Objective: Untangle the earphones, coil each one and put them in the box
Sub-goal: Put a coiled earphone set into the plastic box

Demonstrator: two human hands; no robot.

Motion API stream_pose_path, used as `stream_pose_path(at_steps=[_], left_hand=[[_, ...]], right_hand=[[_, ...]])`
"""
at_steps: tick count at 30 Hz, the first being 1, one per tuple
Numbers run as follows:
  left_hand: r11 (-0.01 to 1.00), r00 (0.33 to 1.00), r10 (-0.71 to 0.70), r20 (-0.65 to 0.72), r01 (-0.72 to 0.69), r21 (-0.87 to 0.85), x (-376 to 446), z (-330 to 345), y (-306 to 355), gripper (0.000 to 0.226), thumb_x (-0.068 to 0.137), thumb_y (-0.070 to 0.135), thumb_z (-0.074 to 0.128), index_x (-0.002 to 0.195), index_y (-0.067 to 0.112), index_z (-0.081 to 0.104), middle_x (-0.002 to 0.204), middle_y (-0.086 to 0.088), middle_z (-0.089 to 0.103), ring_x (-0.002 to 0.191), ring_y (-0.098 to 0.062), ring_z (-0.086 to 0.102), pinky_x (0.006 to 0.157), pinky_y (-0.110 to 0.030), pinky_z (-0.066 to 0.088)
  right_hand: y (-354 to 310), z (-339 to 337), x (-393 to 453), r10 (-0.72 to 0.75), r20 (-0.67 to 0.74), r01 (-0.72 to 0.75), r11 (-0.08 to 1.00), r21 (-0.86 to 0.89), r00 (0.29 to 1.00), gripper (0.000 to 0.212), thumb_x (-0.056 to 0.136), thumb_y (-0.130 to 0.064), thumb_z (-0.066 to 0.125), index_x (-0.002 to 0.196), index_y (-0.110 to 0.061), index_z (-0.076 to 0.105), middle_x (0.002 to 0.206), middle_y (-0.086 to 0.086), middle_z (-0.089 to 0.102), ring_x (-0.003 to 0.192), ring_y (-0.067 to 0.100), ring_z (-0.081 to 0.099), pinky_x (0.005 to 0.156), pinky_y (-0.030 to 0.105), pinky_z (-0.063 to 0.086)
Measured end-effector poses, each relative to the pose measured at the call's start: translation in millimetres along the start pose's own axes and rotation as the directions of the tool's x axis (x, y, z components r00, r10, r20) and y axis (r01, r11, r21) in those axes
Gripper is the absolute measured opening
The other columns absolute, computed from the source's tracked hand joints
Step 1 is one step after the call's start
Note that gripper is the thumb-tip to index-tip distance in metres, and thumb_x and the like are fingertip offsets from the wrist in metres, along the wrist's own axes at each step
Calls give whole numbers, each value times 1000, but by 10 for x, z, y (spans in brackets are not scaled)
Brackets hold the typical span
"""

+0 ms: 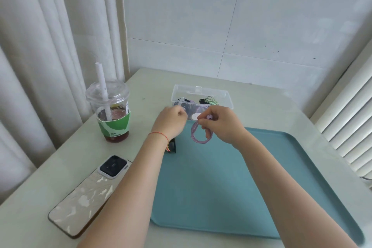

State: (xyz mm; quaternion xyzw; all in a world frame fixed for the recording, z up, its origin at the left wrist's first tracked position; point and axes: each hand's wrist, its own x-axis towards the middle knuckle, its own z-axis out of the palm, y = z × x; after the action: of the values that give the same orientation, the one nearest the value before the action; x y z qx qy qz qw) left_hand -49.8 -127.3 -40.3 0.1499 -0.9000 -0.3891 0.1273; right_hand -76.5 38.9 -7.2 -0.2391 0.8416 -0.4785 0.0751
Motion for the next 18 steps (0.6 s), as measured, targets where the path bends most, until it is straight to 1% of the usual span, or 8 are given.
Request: stream_pose_path(at_steps=[3,6,9,11,13,15,16,18], left_hand=[[905,985,-125,120,64,420,-30,-44,-48,28,88,28,54,113,17,58,118,-11,52,102,-31,57,85,-36,48],[875,968,-162,193,50,482,-82,-39,-16,50,86,22,61,132,15,43,125,-11,40,106,-31,57,84,-36,46],[886,977,-98,189,-1,464,-94,0,8,59,83,8,59,138,13,37,126,-15,37,102,-35,58,78,-34,44],[889,973,-93,213,-15,457,-97,20,42,60,83,9,60,139,10,37,129,-17,36,103,-35,58,79,-34,45],[869,961,-79,264,-63,490,-115,43,102,44,82,12,62,125,5,51,125,-19,45,104,-34,58,79,-33,46],[848,954,-32,298,-131,514,-111,73,146,12,79,13,61,89,6,65,93,-20,59,86,-37,57,63,-32,45],[851,953,-13,301,-147,503,-94,103,161,5,77,15,62,75,10,63,76,-16,56,74,-35,51,56,-31,40],[916,957,20,290,-133,378,-61,139,132,10,74,22,69,72,17,61,70,-8,55,70,-28,50,58,-28,42]], right_hand=[[28,33,31,13,8,-13,1000,0,1000,6,86,0,63,86,-5,65,66,6,62,45,13,59,51,16,45],[52,36,49,13,0,-13,1000,-1,1000,8,86,0,63,84,-7,65,67,5,63,46,13,59,52,16,45],[70,13,51,9,-7,-9,1000,8,1000,5,87,-1,64,86,-5,66,66,5,63,47,14,60,52,15,46],[91,-34,51,6,-15,-6,1000,22,1000,3,87,-2,64,88,-3,66,66,5,63,49,15,60,53,15,46],[123,-102,48,-2,-22,3,999,33,1000,3,87,-3,64,89,-2,66,66,4,63,50,16,61,55,18,47],[170,-189,51,-8,-31,9,999,50,999,3,87,-3,63,90,-2,65,68,5,64,51,17,61,57,20,47],[203,-243,50,-12,-36,14,998,64,999,3,87,-3,63,90,-2,65,69,6,64,51,17,61,58,21,48],[231,-310,57,-28,-33,32,994,107,999,3,87,-2,63,89,-1,65,70,7,65,51,18,61,60,22,49]])
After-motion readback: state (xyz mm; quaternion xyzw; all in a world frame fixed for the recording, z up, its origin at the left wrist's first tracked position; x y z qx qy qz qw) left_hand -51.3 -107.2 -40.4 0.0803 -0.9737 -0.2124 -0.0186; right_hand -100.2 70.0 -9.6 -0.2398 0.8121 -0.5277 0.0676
